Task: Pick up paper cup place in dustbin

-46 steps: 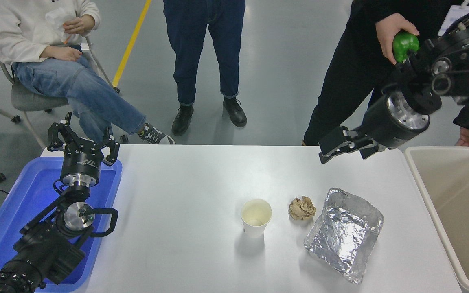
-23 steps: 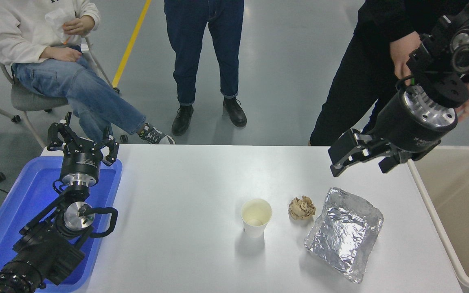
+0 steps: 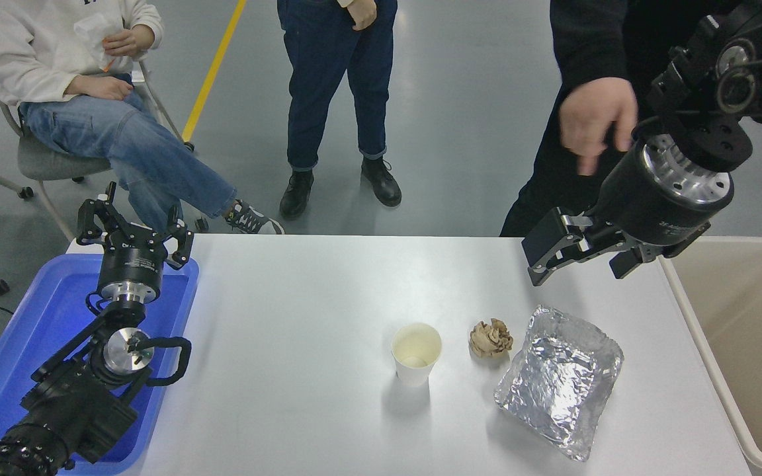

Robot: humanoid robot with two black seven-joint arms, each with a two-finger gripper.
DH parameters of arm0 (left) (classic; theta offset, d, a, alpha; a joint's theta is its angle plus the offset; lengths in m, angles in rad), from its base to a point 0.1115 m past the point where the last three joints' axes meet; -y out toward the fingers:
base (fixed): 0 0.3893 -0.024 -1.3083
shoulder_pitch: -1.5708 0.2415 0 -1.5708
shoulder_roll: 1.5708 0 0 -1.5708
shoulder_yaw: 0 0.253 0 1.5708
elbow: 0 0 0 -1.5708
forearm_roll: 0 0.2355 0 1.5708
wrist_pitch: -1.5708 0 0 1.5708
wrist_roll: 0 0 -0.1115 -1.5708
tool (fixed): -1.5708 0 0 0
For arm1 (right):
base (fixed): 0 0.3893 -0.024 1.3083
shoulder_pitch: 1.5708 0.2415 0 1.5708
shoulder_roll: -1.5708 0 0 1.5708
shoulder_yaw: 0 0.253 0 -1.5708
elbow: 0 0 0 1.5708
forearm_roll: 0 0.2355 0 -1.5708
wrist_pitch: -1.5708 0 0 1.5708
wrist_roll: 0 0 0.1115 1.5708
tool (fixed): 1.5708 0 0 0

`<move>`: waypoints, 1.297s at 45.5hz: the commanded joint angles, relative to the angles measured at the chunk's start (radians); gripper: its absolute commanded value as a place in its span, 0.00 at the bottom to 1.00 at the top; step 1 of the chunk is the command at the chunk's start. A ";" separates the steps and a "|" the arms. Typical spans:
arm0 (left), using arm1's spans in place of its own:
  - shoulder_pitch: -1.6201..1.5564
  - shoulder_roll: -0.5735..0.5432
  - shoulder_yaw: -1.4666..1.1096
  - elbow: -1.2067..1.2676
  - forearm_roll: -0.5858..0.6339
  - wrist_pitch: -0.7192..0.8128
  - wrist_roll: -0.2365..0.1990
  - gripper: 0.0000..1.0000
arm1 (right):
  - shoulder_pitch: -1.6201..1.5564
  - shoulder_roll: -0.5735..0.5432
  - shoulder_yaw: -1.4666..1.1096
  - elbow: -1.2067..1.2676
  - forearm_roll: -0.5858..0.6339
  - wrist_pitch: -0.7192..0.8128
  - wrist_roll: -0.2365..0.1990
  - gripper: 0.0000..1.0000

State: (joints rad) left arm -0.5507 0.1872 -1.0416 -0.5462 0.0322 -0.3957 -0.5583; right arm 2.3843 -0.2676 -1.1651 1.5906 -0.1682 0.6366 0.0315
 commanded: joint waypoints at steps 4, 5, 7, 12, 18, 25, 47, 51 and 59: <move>0.000 0.000 0.000 0.000 0.000 0.000 0.000 0.99 | -0.281 0.068 0.153 -0.152 -0.031 -0.207 -0.002 1.00; 0.000 0.000 0.000 0.000 0.000 0.000 -0.002 0.99 | -0.299 0.080 0.165 -0.162 -0.031 -0.207 -0.002 1.00; 0.000 0.000 0.000 0.000 0.000 0.000 0.000 0.99 | -0.332 0.099 0.189 -0.187 -0.031 -0.207 -0.004 1.00; 0.000 0.000 0.000 0.000 0.000 0.000 -0.002 0.99 | -0.422 0.151 0.242 -0.262 -0.030 -0.210 -0.005 1.00; -0.002 0.000 0.002 0.000 0.000 0.000 0.000 0.99 | -0.530 0.199 0.283 -0.346 -0.033 -0.215 -0.005 1.00; -0.002 -0.002 0.002 0.000 0.000 0.000 0.000 0.99 | -0.625 0.234 0.315 -0.418 -0.034 -0.225 -0.007 1.00; -0.002 -0.002 0.003 0.000 0.002 0.000 0.000 0.99 | -0.827 0.258 0.371 -0.555 -0.112 -0.261 -0.010 1.00; -0.002 -0.002 0.003 0.000 0.002 0.000 0.000 0.99 | -0.859 0.260 0.372 -0.583 -0.142 -0.275 -0.009 1.00; -0.002 -0.002 0.003 0.000 0.002 0.000 0.000 0.99 | -0.921 0.261 0.374 -0.618 -0.151 -0.287 -0.007 1.00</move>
State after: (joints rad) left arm -0.5522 0.1857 -1.0386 -0.5460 0.0338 -0.3958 -0.5584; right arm 1.5515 -0.0122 -0.8012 1.0253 -0.2865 0.3681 0.0225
